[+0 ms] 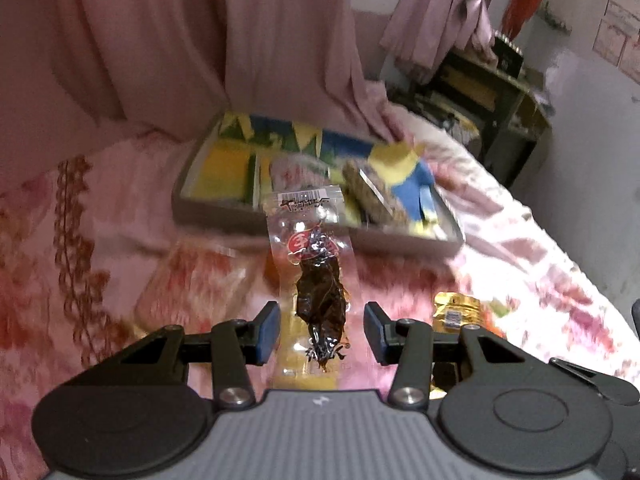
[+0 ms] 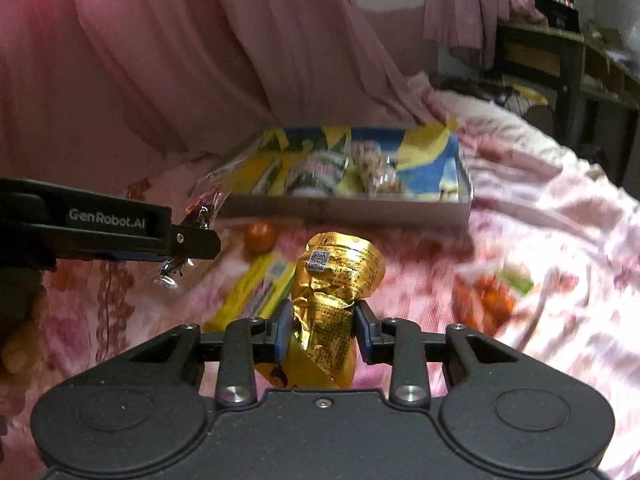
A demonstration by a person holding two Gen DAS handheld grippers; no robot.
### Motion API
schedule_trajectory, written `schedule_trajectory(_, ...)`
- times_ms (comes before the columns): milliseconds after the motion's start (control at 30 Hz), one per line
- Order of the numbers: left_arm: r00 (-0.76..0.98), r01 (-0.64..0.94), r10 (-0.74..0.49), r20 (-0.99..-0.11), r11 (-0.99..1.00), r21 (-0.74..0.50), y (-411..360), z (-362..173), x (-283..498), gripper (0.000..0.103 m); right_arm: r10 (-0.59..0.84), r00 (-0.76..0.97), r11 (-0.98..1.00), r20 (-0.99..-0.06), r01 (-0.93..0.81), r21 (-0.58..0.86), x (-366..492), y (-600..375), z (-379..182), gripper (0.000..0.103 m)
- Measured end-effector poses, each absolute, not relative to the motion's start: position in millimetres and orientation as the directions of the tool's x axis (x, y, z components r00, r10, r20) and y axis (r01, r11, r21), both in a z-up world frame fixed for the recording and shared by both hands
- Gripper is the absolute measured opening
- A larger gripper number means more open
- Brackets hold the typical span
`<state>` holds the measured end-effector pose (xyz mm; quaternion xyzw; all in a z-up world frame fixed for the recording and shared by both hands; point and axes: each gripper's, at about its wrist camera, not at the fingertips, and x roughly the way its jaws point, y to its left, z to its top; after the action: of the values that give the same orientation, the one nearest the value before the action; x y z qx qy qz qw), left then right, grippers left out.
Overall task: Organize snacks
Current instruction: 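Carry the meat stick with the left gripper while the right gripper carries the gold pouch over the tray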
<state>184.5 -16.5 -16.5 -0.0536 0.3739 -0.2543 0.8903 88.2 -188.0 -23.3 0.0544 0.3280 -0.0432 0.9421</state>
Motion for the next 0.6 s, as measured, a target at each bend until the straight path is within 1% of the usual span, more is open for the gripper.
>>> schedule_trajectory(133,0.638,0.391,-0.478,-0.604,0.876,-0.281,-22,-11,205,0.050,-0.047,0.802,0.993,-0.595,0.100,0.056,113,-195,-10,0.035)
schedule_trajectory(233,0.678,0.368,-0.466,-0.569,0.885,-0.286,-25,-5,226,0.050,-0.063,0.834,0.997,-0.548,0.075,-0.001,139,-199,1,0.035)
schedule_trajectory(367,0.729,0.332,-0.442,-0.523,0.896,-0.294,-28,-1,258,0.050,-0.072,0.863,0.997,-0.500,0.058,-0.043,176,-209,8,0.035)
schedule_trajectory(600,0.765,0.311,-0.439,-0.471,0.893,-0.326,-35,-6,313,0.050,-0.102,0.881,0.994,-0.462,0.102,-0.025,231,-225,7,0.035)
